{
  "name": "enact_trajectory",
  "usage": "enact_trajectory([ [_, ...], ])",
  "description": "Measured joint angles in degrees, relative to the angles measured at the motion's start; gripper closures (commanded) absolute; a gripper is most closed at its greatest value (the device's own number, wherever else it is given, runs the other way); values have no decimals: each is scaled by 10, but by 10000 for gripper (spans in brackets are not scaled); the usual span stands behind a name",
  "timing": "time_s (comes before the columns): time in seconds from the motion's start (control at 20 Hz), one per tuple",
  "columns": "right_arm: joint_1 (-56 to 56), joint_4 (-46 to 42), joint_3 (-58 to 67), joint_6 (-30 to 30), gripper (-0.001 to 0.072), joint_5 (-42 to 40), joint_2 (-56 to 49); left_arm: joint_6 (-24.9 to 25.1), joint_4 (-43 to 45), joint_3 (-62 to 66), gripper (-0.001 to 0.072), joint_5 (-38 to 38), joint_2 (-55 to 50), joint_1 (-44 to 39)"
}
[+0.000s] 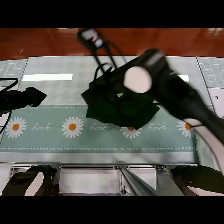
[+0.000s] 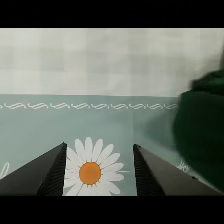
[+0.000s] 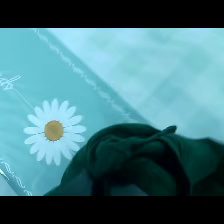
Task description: Fold the shirts.
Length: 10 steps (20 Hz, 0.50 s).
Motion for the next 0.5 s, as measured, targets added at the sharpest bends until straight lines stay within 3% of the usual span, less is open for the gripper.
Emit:
enact_trajectory([
  [0.25, -43, 43, -14, 16, 300, -26, -43, 0, -3, 0, 199, 0, -1, 0],
  [0.5, -158, 2, -18, 17, 304, 62, 0, 0, -4, -4, 199, 0, -1, 0],
])
